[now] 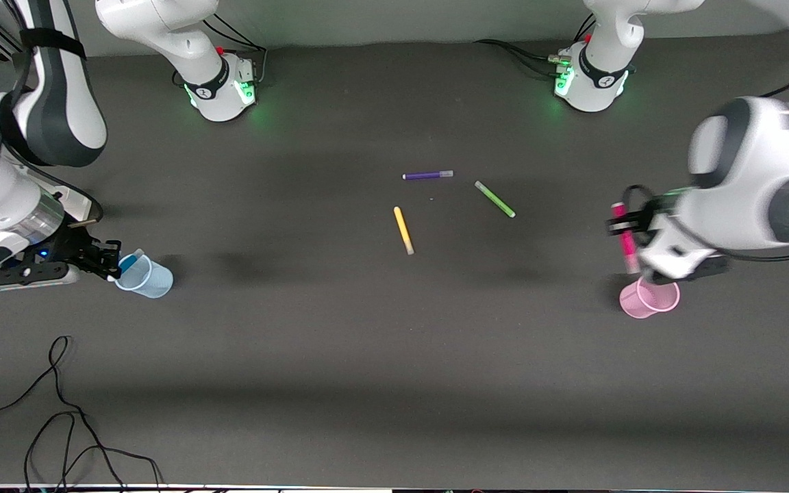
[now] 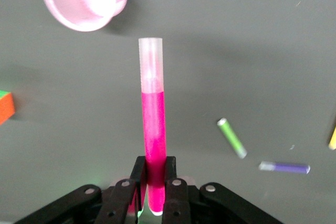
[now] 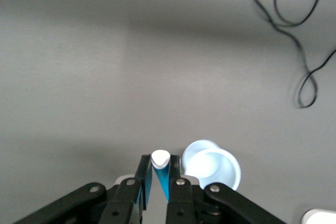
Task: Place pink and blue markers in matching cups
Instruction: 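Lower the blue marker into the blue cup while the left gripper carries pink marker, then release the blue marker with the right gripper while the left gripper lowers pink marker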
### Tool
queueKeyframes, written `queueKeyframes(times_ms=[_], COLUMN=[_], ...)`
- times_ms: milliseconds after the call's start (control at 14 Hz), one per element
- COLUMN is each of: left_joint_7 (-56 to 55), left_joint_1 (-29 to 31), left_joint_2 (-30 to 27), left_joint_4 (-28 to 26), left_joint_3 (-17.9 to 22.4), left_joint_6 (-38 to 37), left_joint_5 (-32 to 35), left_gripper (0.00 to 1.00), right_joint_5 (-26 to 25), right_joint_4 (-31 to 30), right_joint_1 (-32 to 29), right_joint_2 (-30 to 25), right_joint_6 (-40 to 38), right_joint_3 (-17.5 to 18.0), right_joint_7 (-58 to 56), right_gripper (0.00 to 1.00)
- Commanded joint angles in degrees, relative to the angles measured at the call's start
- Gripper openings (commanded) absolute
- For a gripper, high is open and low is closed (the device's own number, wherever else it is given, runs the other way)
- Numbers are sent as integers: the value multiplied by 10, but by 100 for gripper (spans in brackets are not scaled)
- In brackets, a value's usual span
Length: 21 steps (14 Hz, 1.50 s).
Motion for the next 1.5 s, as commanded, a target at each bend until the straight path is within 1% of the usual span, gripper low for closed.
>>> queueKeyframes(times_ms=[0,143,214,429,500,571,643,857,929,1000,1214,1286,1429], left_joint_7=[100,136,152,157,157,157,157,157,157,157,156,157,156], left_joint_1=[61,71,71,71,72,71,69,64,64,64,62,61,61], left_joint_2=[17,32,46,112,134,156,176,236,250,263,287,296,310], left_joint_4=[46,55,65,108,122,131,138,179,194,207,230,240,244], left_joint_3=[-6,-6,-6,-6,-6,-6,-6,-6,-7,-7,-7,-7,-7], left_joint_6=[-71,-99,-111,-131,-132,-133,-133,-132,-132,-132,-117,-112,-98], left_joint_5=[9,43,58,74,82,90,96,97,97,97,100,100,105], left_gripper=[0,0,0,0,0,0,0,0,0,0,0,0,0], right_joint_5=[-12,-10,-10,-9,1,25,39,43,42,42,42,42,44], right_joint_4=[-59,-108,-112,-121,-126,-130,-137,-138,-138,-137,-130,-117,-53], right_joint_1=[4,4,5,5,5,9,14,14,15,15,15,16,15], right_joint_2=[-16,-14,-6,7,8,10,11,23,28,31,28,23,22], right_joint_6=[88,160,183,207,207,206,207,217,216,214,200,169,57], right_joint_3=[-54,-60,-60,-59,-59,-59,-59,-59,-59,-59,-56,-54,-53], right_joint_7=[-94,-95,-96,-92,-91,-92,-92,-97,-100,-99,-93,-91,-89], right_gripper=[0,0,0,0,0,0,0,0,25,99,100,100,100])
